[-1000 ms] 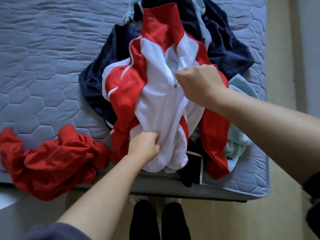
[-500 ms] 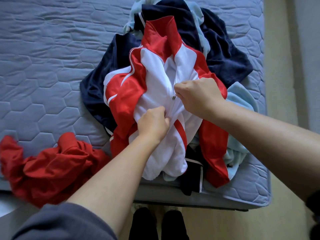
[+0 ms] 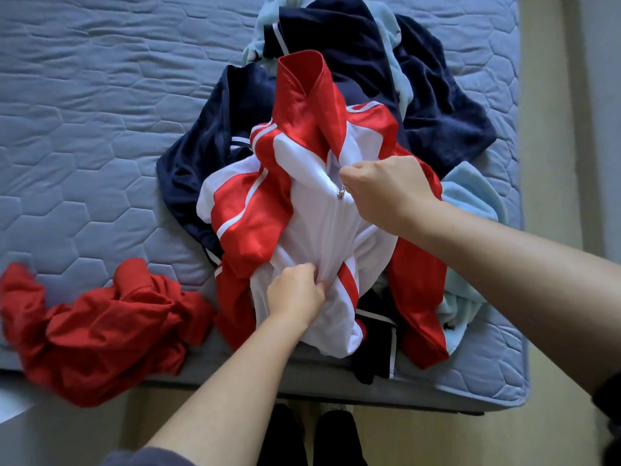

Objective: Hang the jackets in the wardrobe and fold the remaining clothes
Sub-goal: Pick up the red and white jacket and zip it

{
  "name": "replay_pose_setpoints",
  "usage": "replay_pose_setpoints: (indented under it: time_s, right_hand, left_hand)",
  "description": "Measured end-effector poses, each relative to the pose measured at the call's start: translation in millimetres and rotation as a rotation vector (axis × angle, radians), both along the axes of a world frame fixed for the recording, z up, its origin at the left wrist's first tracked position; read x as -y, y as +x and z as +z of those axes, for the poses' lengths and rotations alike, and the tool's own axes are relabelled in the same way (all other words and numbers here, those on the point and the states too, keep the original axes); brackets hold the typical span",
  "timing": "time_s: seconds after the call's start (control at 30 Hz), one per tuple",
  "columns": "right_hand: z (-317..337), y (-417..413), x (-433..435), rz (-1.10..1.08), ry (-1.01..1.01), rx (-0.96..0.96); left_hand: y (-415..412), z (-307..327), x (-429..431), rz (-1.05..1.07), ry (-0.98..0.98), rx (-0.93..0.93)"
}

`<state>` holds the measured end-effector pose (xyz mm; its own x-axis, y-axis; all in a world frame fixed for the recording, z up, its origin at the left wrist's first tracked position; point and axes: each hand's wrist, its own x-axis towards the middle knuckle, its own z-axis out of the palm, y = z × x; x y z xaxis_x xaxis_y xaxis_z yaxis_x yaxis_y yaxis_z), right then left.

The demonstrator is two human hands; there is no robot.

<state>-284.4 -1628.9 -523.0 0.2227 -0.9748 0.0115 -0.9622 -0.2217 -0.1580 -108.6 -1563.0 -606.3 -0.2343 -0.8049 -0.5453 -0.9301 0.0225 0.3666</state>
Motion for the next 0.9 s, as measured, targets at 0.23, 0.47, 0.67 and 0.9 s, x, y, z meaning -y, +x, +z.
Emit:
replay_pose_setpoints:
  time_s: [0.23,0.47,0.67,0.9]
  right_hand:
    - [-8,-5,3,-0.029,0.03,-0.103]
    - [12,-2,8,-0.059,-0.038,-0.018]
    - [7,2,-4,-0.079,-0.04,0.003]
    - [1,4,-17,-0.205,0.039,0.004]
  left_hand:
    - [-22,17,38,0.026,-0.184,-0.093]
    - [-14,10,34,-0.047,-0.164,-0.008]
    - [-3,26,63,0.041,0.209,-0.058]
    - [-43,58,160,0.405,0.041,-0.329]
